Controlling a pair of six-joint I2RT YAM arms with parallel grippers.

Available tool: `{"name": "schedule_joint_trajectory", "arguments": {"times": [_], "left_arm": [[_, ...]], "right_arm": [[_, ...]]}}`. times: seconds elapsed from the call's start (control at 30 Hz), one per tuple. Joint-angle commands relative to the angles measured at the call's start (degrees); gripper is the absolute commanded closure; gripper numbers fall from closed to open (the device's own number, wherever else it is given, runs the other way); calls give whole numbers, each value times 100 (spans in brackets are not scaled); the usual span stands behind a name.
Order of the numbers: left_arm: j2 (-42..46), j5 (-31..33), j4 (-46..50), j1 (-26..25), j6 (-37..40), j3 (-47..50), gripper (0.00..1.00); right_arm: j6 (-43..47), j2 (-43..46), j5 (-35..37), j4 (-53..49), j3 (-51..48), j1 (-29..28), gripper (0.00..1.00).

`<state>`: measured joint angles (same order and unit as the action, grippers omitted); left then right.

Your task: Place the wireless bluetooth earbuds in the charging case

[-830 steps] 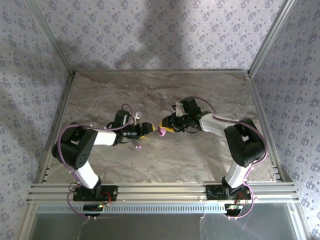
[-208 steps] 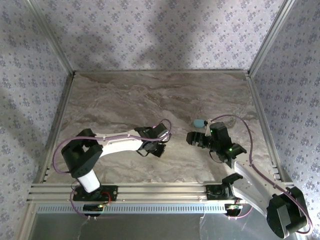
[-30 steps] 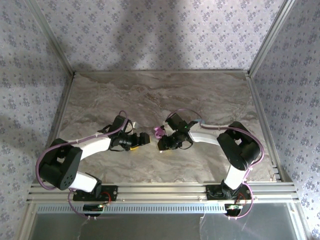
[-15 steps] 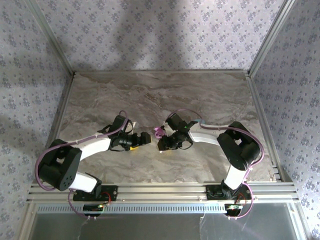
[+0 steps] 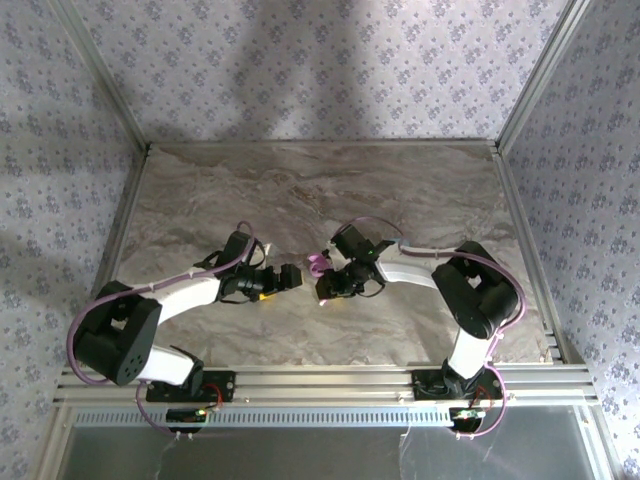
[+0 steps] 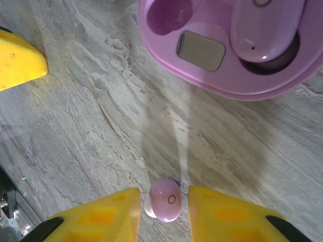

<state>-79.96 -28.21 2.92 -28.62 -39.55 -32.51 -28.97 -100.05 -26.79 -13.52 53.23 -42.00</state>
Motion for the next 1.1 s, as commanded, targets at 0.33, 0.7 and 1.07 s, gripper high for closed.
{"name": "schedule_joint_trajectory", "arguments": {"times": [0.33, 0.7, 1.07], "left_arm": [[138, 360, 279, 11, 161, 26, 0], [326, 385, 341, 8, 197, 58, 0], [895, 530, 469, -3, 222, 105, 0]], "right_arm": [[144, -312, 141, -382, 330, -87, 70], [252, -542, 510, -749, 550, -203, 74], [138, -113, 707, -785, 500, -210, 79]]}}
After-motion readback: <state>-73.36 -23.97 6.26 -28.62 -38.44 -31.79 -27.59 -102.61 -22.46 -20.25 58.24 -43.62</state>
